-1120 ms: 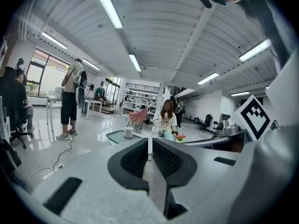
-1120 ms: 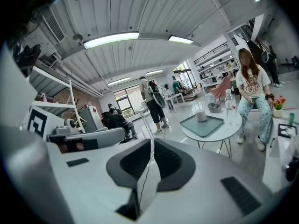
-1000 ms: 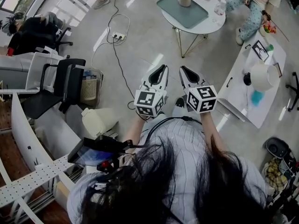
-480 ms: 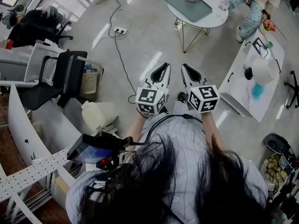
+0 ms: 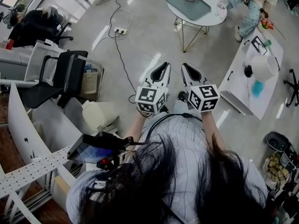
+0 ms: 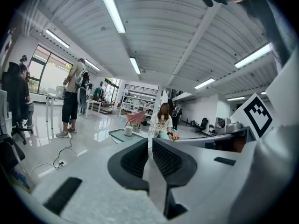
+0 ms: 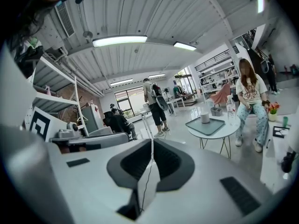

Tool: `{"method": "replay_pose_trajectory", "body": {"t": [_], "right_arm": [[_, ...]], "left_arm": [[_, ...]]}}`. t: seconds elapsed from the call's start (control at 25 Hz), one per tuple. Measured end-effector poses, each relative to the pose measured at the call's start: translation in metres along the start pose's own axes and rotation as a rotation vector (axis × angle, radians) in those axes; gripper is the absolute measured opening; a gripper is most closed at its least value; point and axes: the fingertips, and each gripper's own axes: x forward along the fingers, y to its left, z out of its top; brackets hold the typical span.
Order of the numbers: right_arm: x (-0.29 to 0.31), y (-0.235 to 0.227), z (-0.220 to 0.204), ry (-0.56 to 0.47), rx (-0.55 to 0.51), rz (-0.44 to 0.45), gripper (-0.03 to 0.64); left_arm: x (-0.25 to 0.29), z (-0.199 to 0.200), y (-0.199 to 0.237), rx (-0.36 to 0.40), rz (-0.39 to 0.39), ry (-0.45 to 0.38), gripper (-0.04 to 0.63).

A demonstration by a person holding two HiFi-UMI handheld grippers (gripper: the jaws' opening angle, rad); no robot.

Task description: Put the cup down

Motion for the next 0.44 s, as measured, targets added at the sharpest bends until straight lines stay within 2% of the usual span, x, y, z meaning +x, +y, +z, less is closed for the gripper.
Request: {"method": "replay_pose_trajectory", "body": {"t": [0.44], "right_arm": [[-0.0056,0.0007,-0.0010,0.003,-0.005,0.002,0.040]], "left_arm": [[-0.0031,0.0009,0.0008,-0.017,0.014,-0.009,0.038]]}}
